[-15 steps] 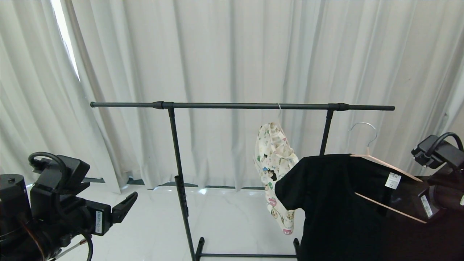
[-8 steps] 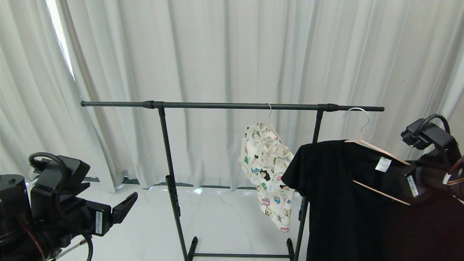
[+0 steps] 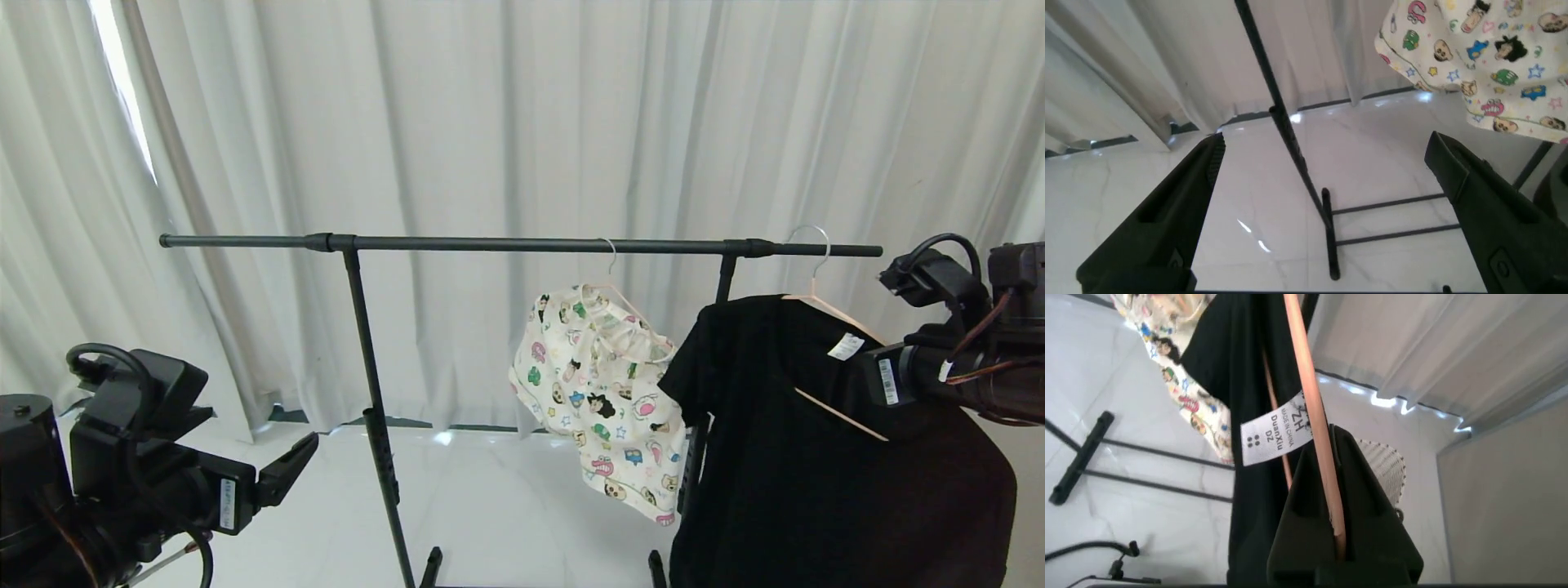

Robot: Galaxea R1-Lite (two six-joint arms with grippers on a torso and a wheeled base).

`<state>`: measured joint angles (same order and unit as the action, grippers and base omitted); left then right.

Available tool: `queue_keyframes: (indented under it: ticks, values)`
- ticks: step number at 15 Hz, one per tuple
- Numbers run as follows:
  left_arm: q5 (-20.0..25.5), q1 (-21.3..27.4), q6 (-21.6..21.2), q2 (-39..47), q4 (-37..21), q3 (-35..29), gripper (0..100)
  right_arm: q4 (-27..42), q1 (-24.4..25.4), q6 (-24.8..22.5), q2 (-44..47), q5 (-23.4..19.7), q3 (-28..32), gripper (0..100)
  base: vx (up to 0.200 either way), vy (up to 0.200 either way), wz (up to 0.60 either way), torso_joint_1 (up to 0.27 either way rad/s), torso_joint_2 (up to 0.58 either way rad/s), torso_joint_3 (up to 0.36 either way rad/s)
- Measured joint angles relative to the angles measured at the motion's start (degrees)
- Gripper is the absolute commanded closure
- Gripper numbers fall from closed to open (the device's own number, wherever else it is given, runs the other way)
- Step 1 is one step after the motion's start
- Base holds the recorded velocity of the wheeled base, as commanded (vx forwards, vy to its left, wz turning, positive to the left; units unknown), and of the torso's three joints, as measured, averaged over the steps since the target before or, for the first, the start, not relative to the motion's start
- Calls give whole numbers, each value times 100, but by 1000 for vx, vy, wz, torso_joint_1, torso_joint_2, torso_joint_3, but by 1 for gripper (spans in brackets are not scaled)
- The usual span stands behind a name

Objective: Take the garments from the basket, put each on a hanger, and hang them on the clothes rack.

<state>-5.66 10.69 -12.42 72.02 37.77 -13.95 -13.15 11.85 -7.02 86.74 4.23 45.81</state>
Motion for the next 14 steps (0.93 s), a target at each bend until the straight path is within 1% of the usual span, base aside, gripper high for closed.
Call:
queue_keyframes:
  ticks: [4, 11, 14]
  values:
    - [0, 182, -5, 6, 2, -29, 0, -4, -22, 2, 20, -13, 18, 100, 200, 0, 0, 6, 5, 5]
    - [0, 207, -5, 9, 0, -38, 0, -11, 72, 7, 102, -54, 24, 100, 200, 0, 0, 2, 1, 4]
    - [0, 207, -5, 20, 2, -40, 0, -26, 240, 40, 212, -68, 29, 100, 0, 0, 0, 0, 0, 0]
